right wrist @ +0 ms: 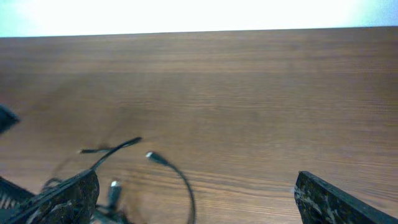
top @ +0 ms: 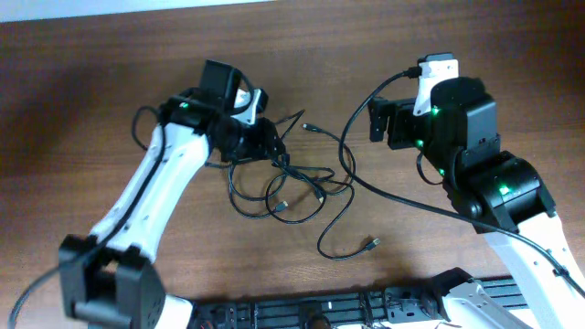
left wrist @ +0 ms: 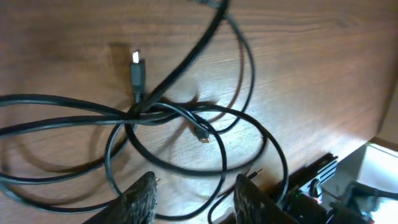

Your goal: Untangle cables

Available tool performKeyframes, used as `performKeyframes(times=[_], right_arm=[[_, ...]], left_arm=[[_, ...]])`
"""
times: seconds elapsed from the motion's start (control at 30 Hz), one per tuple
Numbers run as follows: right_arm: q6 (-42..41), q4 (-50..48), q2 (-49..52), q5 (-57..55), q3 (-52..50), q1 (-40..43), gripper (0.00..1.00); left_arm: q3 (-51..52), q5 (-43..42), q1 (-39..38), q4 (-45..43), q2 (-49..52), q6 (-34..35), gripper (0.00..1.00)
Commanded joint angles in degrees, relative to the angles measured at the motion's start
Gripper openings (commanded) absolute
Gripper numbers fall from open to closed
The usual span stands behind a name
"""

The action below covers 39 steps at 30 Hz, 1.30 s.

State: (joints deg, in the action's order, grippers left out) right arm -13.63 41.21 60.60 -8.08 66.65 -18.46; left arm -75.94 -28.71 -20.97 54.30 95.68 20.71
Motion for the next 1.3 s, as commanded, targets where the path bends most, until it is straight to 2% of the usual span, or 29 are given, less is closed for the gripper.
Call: performKeyframes(times=[0.0,0.1,0.13,0.17,0.23,0.4,0.47,0.63,0.77,0.93,1.13,1.27], right_arm=[[-0.55,0.0,-0.07,-4.2,0.81,0.13,0.99],[-0.55,0.07,-0.07,-4.22,0.81,0.13,0.99],[-0.55,0.07,-0.07,-4.2,0.81,0.13,0.99],[-0.55,0.22,-0.07,-4.2,0.81,0.13,0.99],[-0.55,0.79,-0.07,-4.2,0.81,0.13,0.99],[-0.57,1.27,-0.13,-4.2,0.81,0.13,0.99],[-0.55,1.27,-0.11,-4.2,0.81,0.13,0.99],[-0.55,1.44,-0.13,-4.2,0.81,0.13,0.99],[-0.55,1.49,-0.13,-4.2,0.81,0.13,0.99],[-0.52,1.16,-0.11,-4.24,0.81,0.15,0.99],[-0.31,0.81,-0.07,-4.63,0.81,0.15,0.99],[-0.33,1.53,-0.04,-4.61,0.81,0.13,0.99]], left_arm=[[0.44,-1.44,-0.81,-0.22,2.67,2.82,0.41],[0.44,-1.25,-1.07,-0.24,2.99,2.84,0.41],[0.44,-1.22,-1.2,-0.24,2.99,2.8,0.43],[0.44,-1.22,-1.51,-0.33,2.99,1.16,0.49],[0.44,-0.44,-2.21,-1.09,2.99,-7.23,0.54],[0.44,9.49,-5.33,-2.14,2.99,-23.15,0.54],[0.46,10.25,-7.21,-3.06,2.99,-30.49,0.54],[0.48,11.63,-10.99,-4.74,3.06,-42.86,0.54],[0.5,11.61,-12.28,-4.52,3.06,-47.15,0.52],[0.48,11.8,-12.26,-4.46,3.04,-48.19,0.52],[0.44,0.66,-12.26,-3.74,1.16,-54.99,0.54],[0.33,0.44,-12.26,-3.26,-2.4,-56.33,0.55]])
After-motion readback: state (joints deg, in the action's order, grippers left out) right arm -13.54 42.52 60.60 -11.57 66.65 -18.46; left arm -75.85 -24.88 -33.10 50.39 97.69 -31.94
